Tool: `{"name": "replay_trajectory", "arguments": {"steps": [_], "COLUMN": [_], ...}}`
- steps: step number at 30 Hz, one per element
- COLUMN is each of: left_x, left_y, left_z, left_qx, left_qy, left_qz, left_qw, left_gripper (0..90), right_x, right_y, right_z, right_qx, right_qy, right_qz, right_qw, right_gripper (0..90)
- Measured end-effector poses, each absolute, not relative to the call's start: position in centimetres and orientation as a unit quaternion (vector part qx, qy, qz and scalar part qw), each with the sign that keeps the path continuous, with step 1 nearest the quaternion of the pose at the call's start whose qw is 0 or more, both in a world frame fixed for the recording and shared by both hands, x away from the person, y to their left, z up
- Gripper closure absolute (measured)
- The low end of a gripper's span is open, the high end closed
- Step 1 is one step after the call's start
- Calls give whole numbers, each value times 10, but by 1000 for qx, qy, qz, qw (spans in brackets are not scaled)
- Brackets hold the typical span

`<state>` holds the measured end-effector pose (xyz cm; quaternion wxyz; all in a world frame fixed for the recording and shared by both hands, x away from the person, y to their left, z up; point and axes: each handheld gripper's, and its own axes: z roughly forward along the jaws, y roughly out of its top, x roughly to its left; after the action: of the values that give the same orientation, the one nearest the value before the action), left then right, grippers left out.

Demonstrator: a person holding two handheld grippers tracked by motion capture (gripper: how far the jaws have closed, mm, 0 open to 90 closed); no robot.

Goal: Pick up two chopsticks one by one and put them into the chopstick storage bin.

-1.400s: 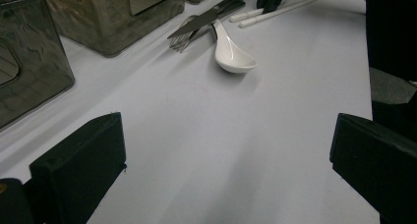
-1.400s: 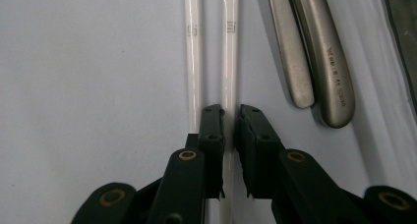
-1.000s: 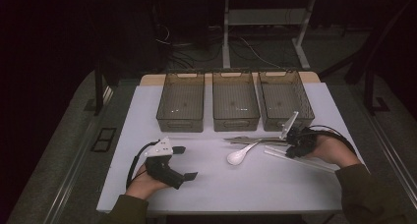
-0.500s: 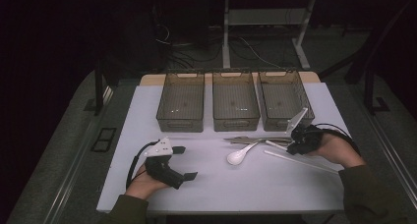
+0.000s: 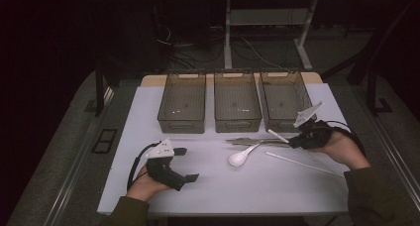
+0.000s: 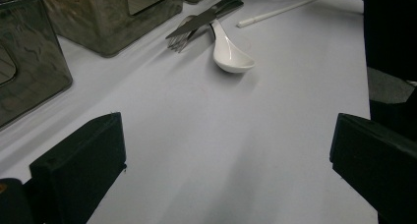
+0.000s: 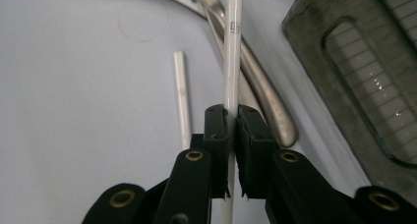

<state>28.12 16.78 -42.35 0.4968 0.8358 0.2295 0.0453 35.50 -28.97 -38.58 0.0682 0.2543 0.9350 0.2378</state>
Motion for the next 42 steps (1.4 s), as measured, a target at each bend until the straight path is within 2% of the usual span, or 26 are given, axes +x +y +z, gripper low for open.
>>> {"name": "replay_trajectory", "arguments": {"steps": [24, 42], "left_x": [281, 280], "left_y": [167, 167], "left_z": [-424, -423], "left_qx": [836, 834], "left_qy": [229, 227], "left_qz": [48, 46], "left_qw": [496, 500], "left_gripper": [0, 0], "right_x": [374, 392], "right_y": [-275, -255], "right_z": [-334, -306], "right_qx": [313, 330], "right_qy": [886, 867], "right_qz": [326, 359], "right_qw": [105, 106], "right_gripper": [834, 837]}}
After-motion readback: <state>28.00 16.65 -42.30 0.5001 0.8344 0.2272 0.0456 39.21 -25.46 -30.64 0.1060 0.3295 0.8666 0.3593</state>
